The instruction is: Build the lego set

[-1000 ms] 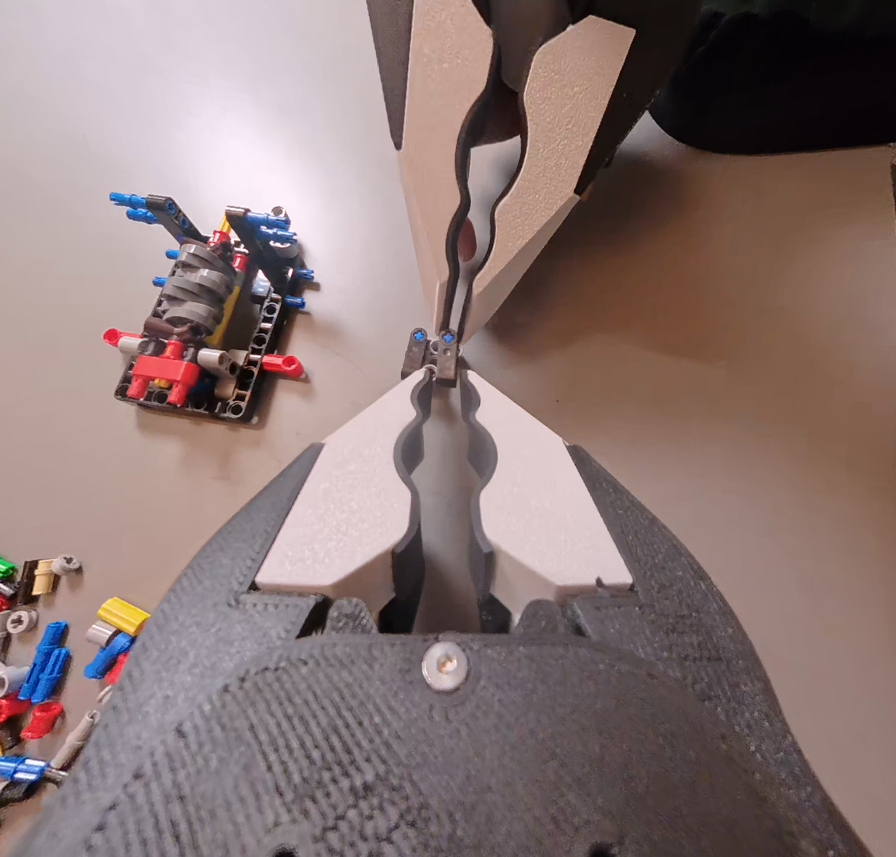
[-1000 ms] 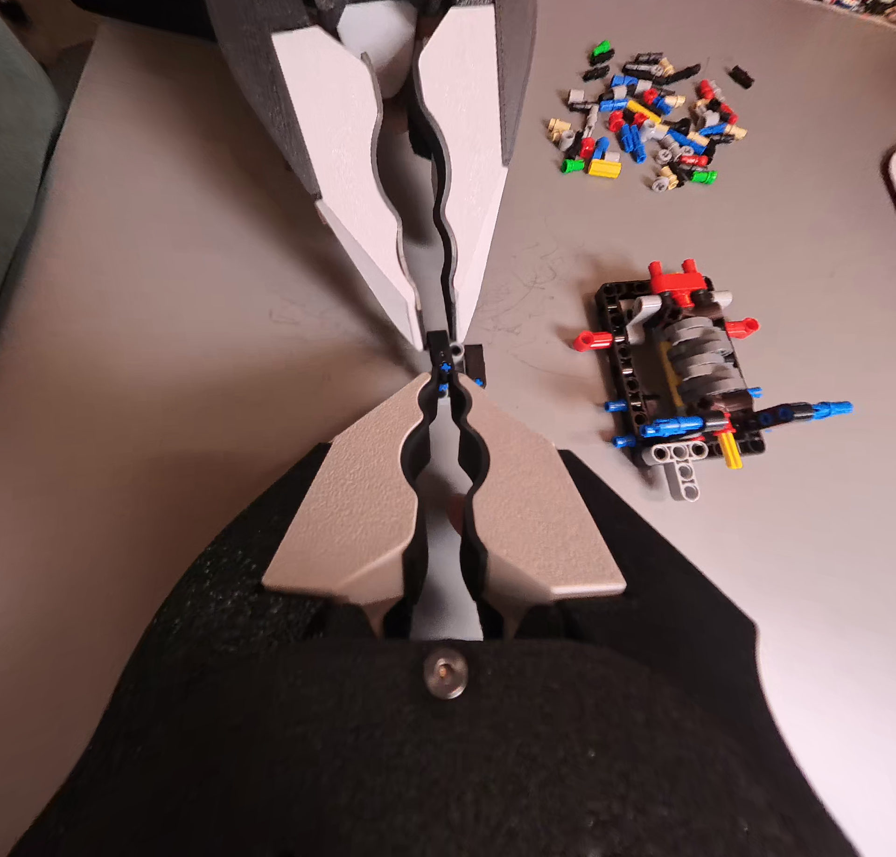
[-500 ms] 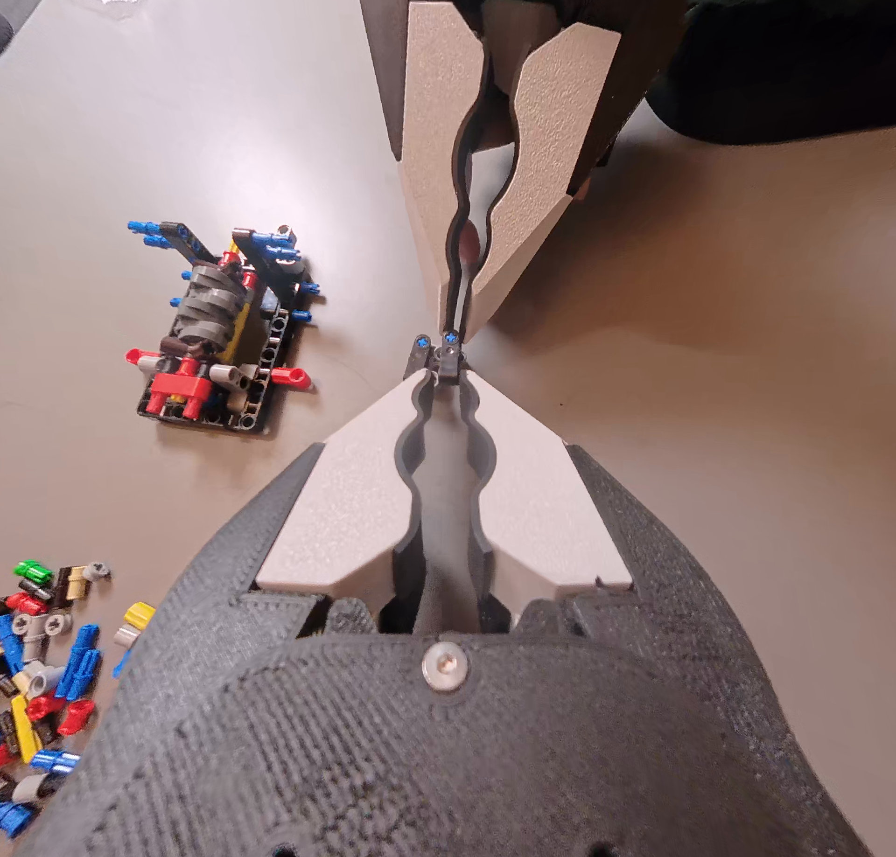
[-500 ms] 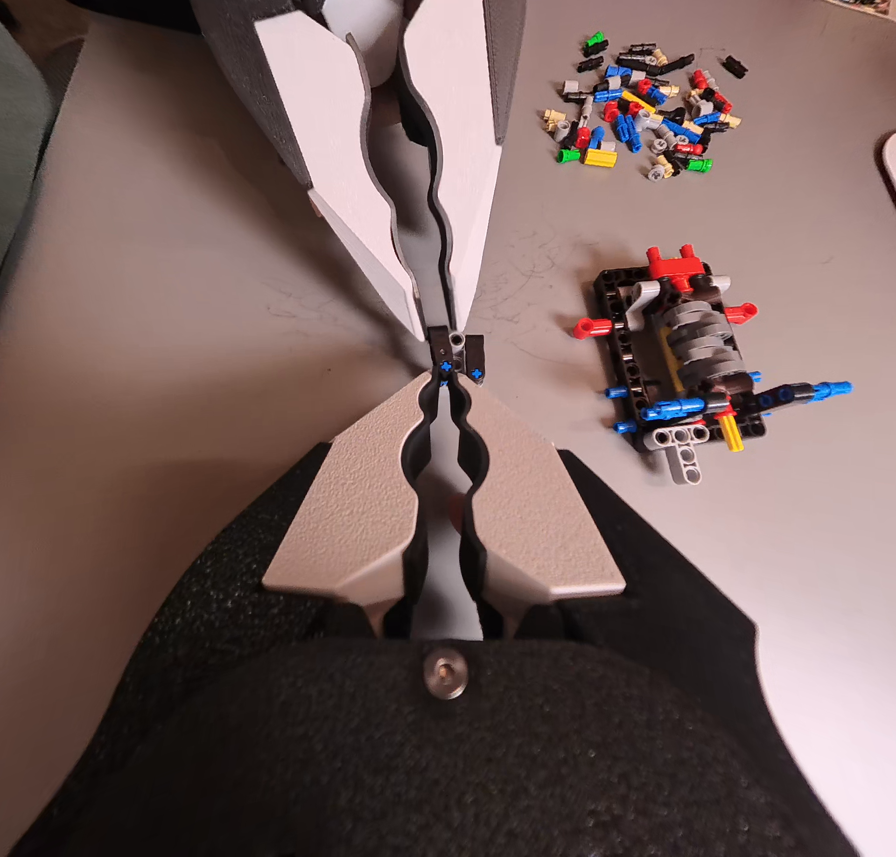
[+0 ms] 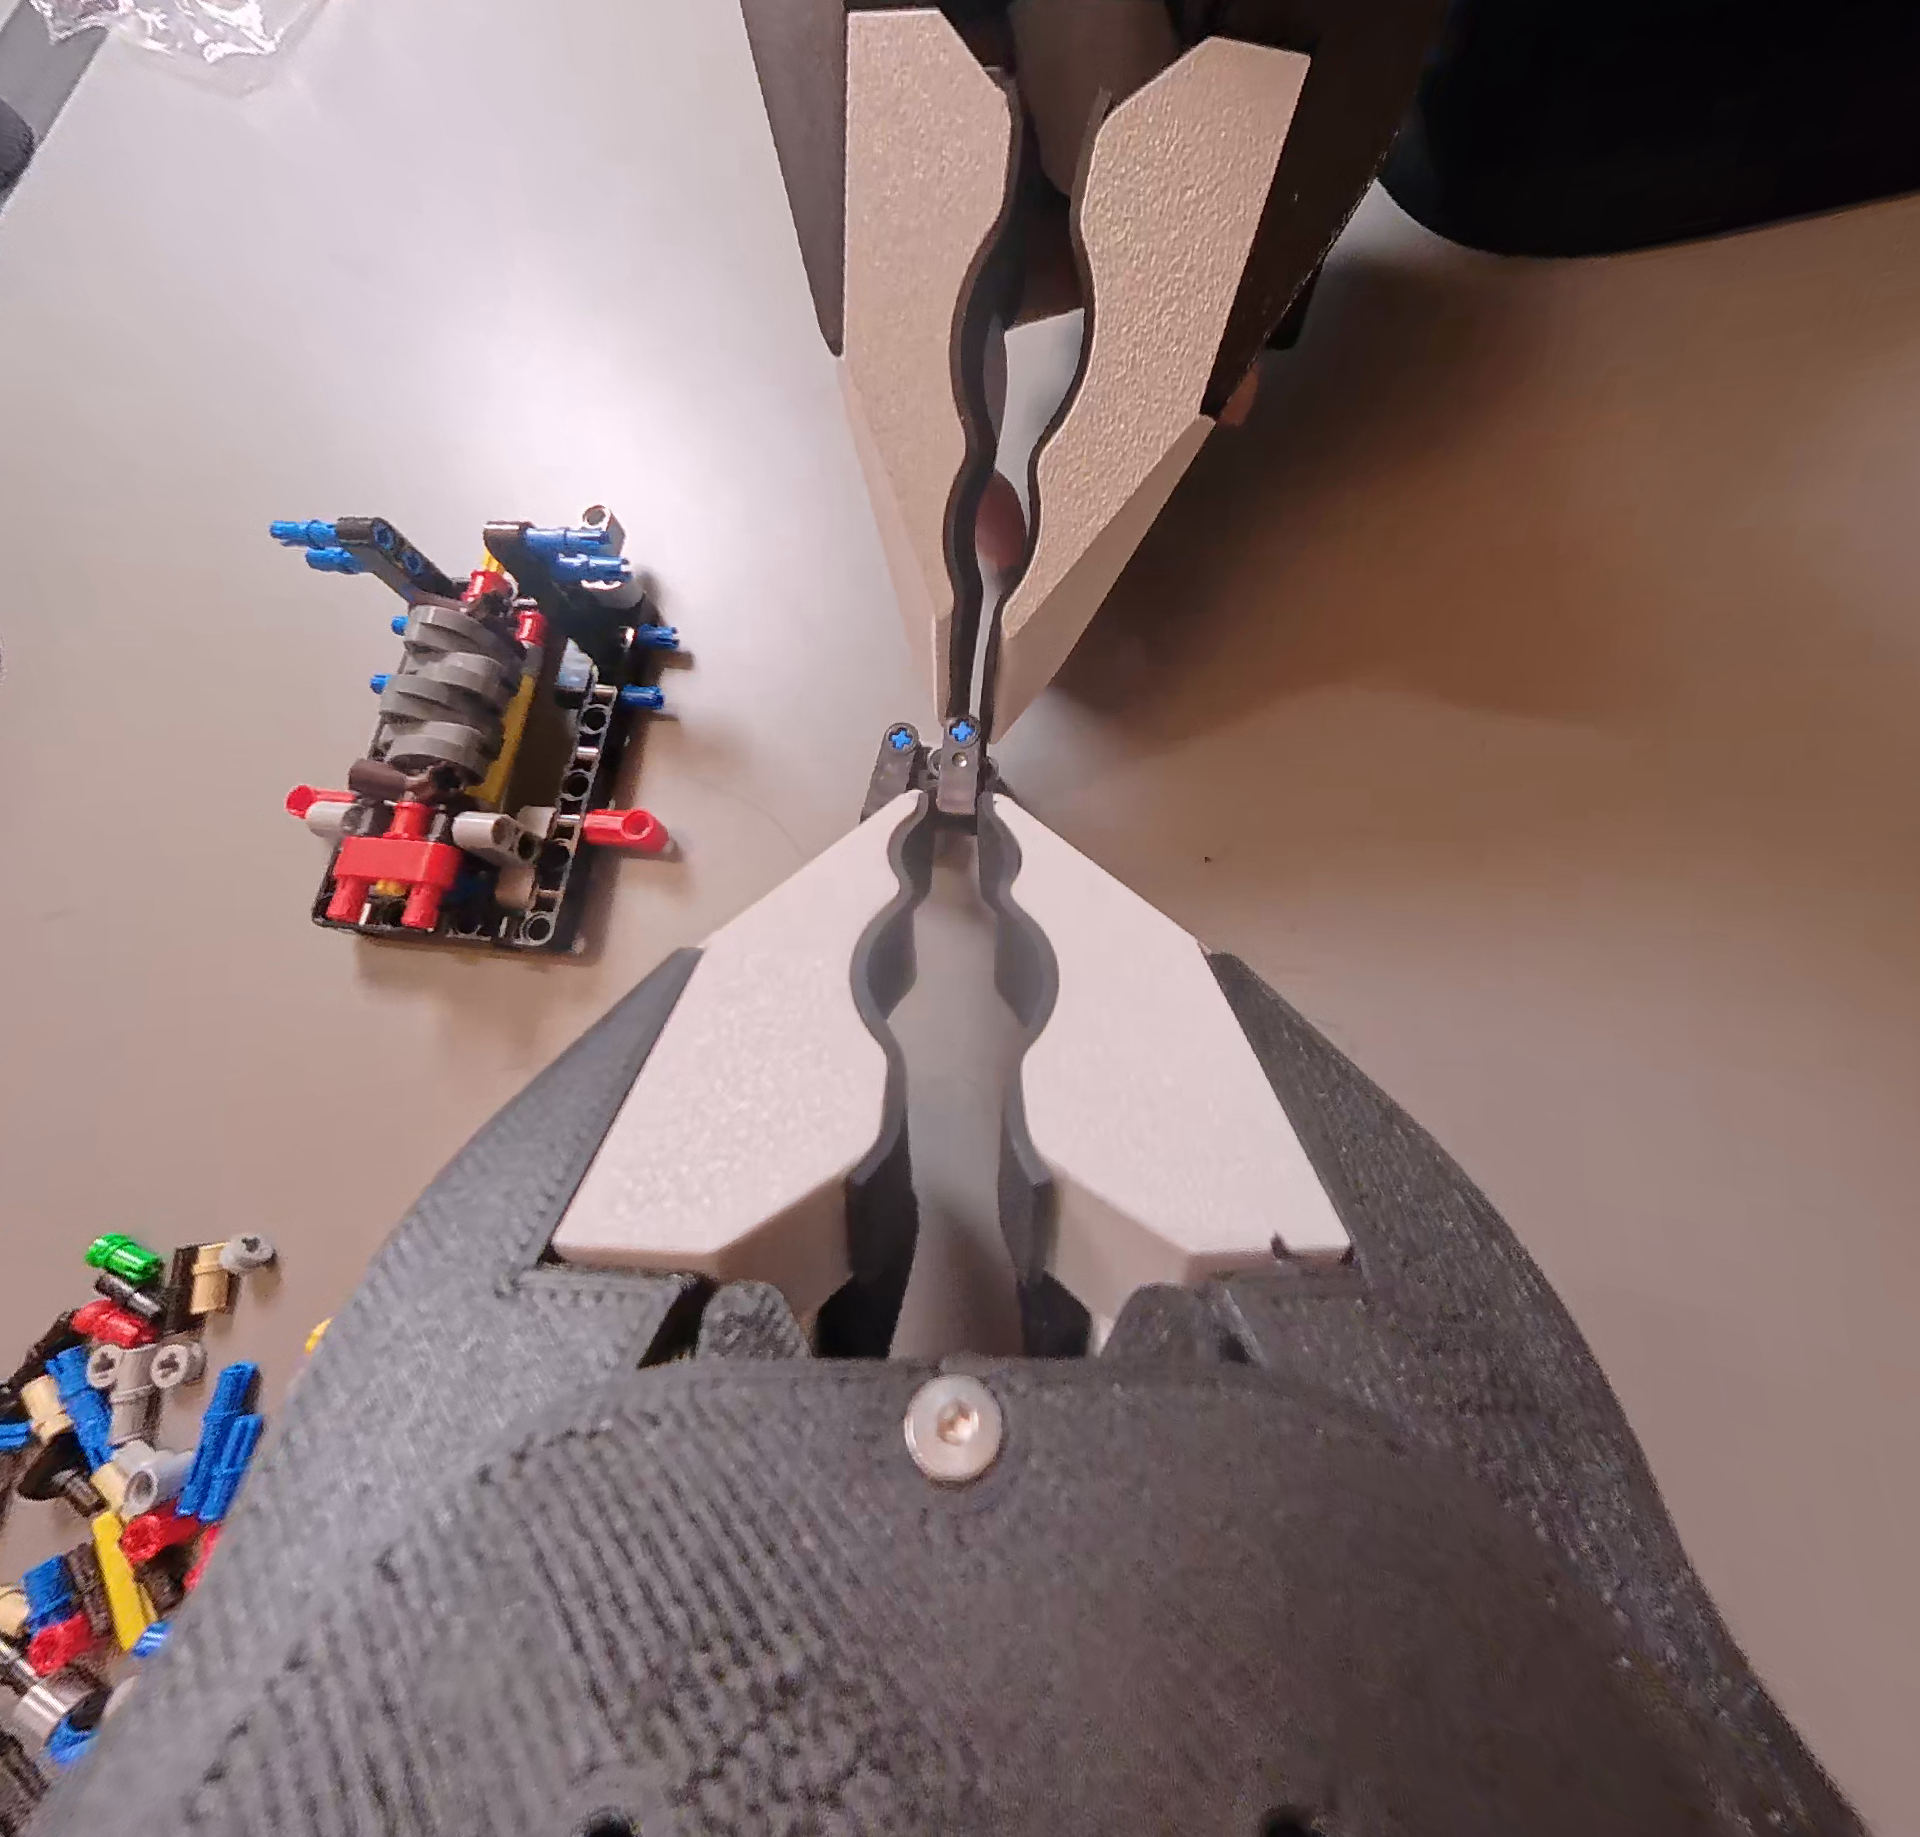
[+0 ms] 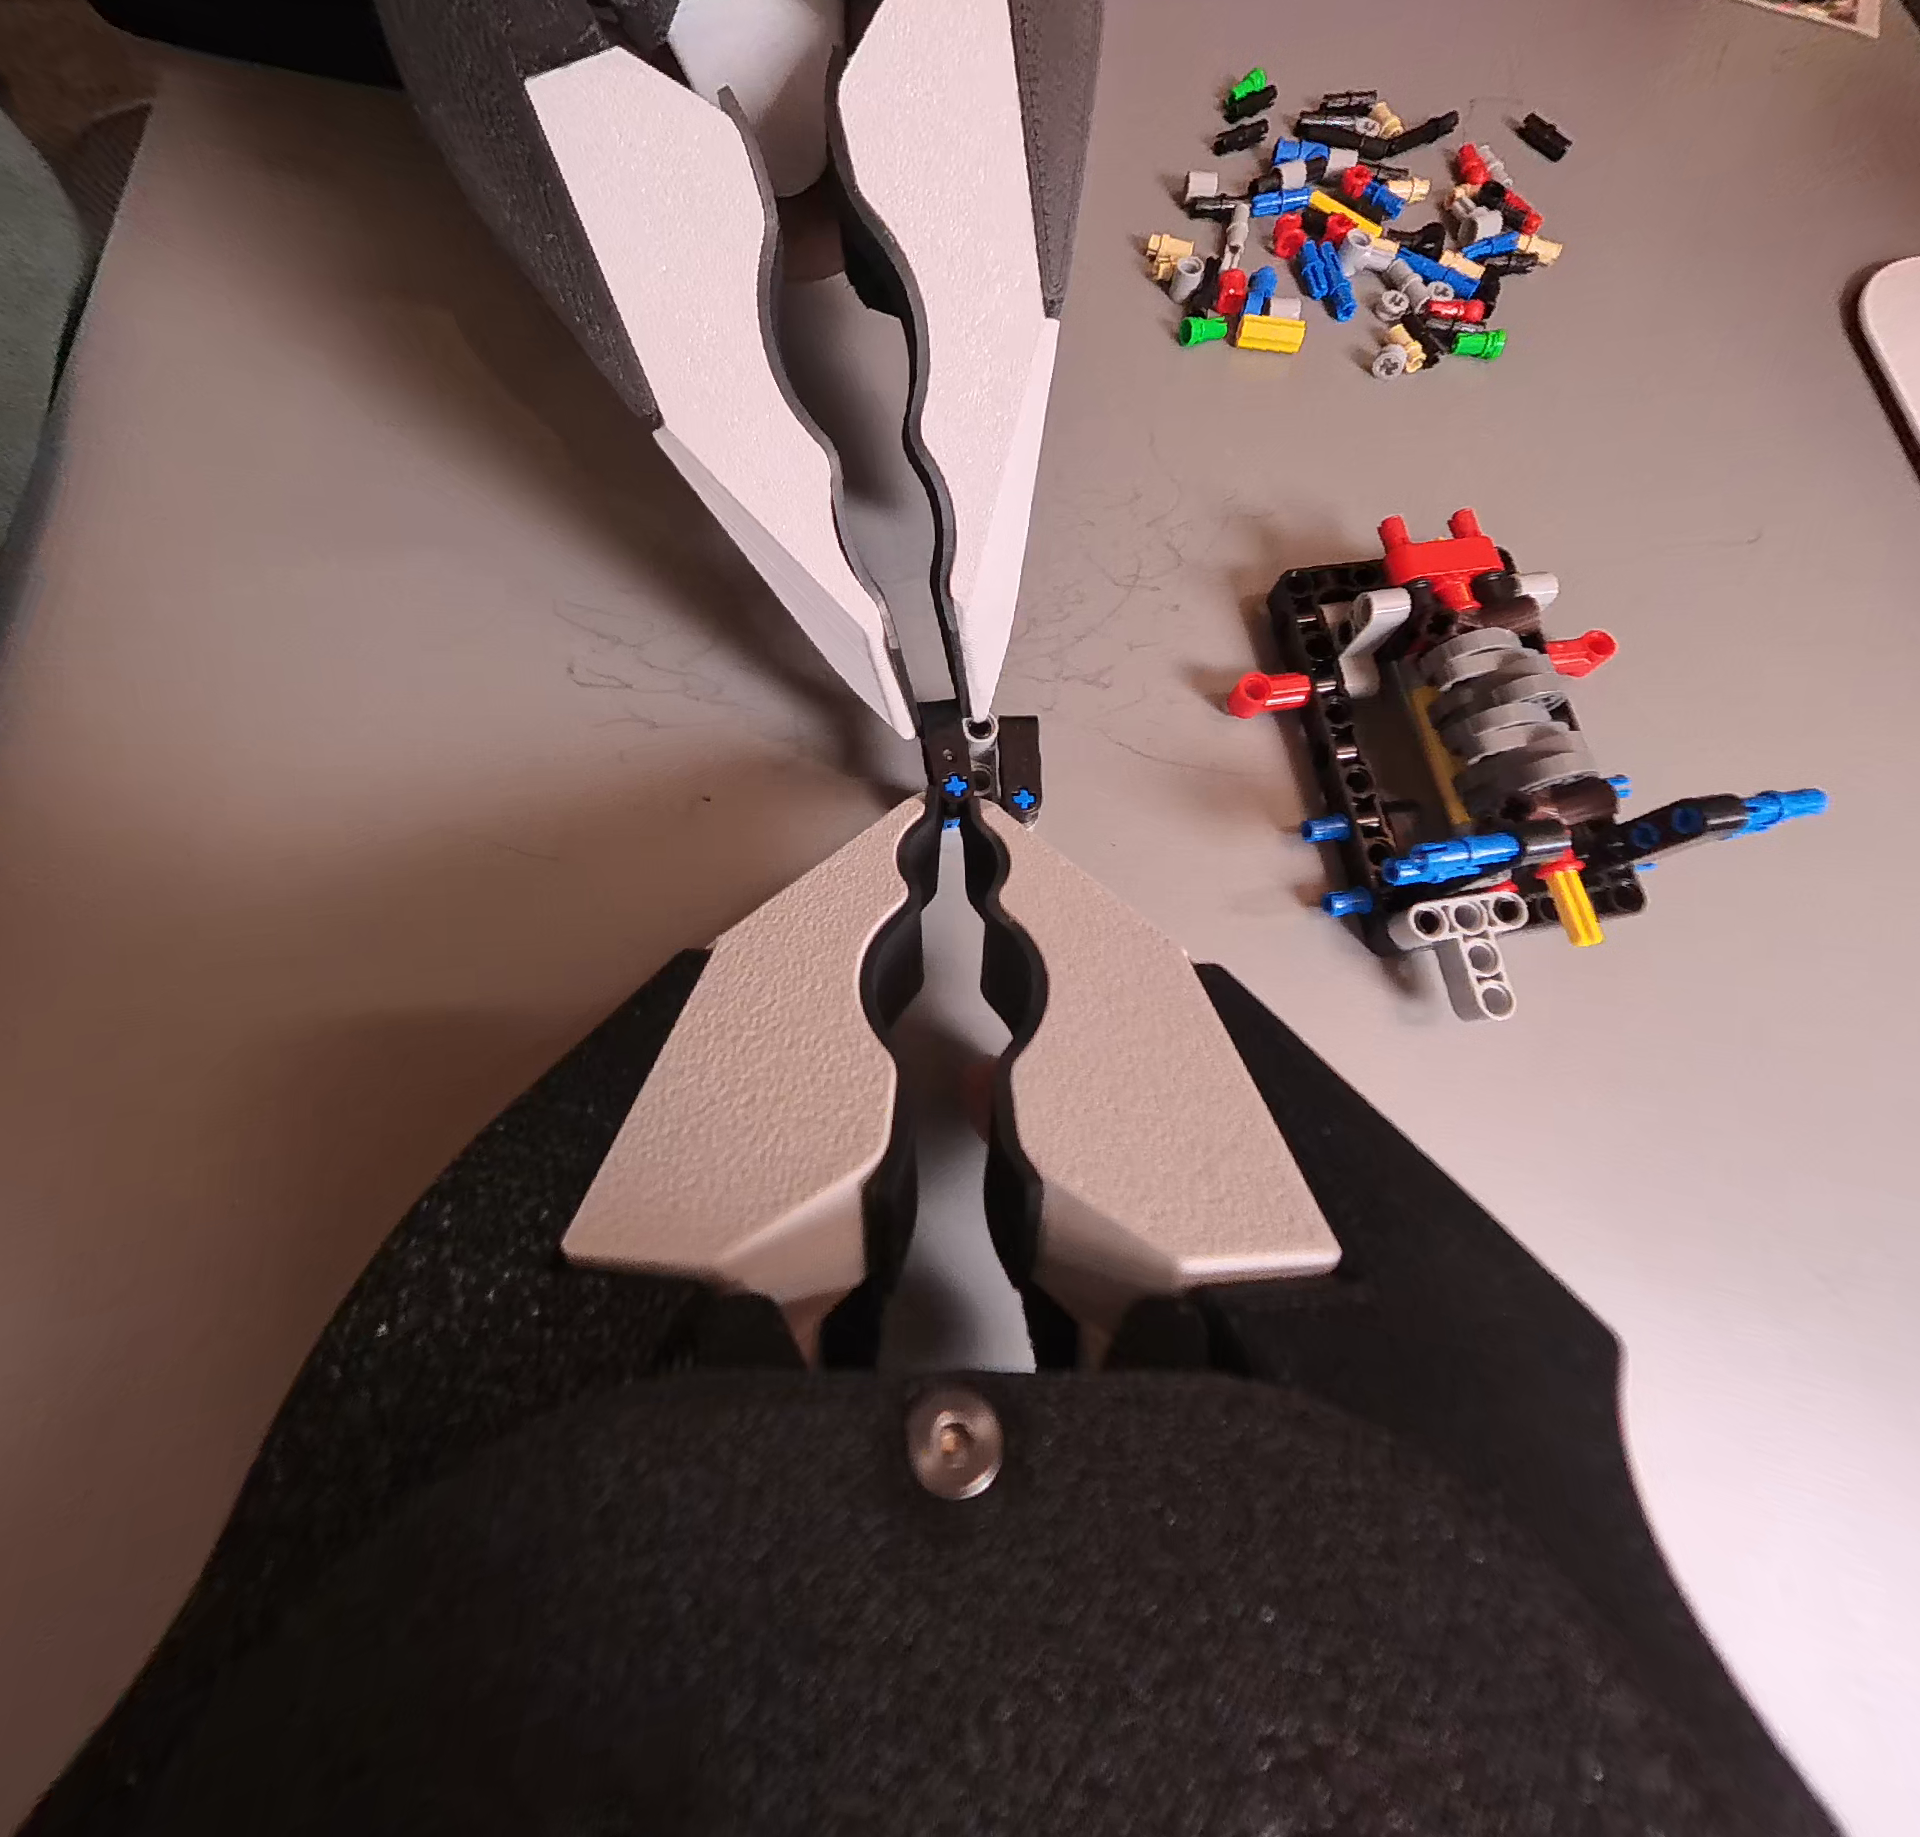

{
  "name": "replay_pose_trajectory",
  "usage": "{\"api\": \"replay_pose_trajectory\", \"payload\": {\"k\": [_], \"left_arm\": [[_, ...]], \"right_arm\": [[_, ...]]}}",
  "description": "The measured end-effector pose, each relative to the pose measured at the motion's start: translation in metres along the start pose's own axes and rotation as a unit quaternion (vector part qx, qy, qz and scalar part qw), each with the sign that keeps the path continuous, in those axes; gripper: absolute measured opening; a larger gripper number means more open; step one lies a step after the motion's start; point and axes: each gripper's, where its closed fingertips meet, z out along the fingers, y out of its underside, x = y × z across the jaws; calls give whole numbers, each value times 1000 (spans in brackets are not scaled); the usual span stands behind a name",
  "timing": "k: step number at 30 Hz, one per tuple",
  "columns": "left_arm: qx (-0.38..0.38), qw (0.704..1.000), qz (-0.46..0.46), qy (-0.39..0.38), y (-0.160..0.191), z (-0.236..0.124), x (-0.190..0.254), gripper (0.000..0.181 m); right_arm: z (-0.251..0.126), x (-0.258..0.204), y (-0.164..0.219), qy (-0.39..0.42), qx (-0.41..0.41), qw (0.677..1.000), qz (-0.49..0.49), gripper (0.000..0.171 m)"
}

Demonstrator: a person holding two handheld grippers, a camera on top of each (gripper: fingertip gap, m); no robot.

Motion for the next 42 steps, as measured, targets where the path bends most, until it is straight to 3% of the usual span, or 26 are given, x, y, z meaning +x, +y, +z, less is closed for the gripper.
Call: {"api": "replay_pose_trajectory", "payload": {"k": [42], "left_arm": [[-50, 995, 79, -18, 2, 6, 0, 5]], "right_arm": [[2, 0, 9, 73, -44, 996, 2, 0]]}}
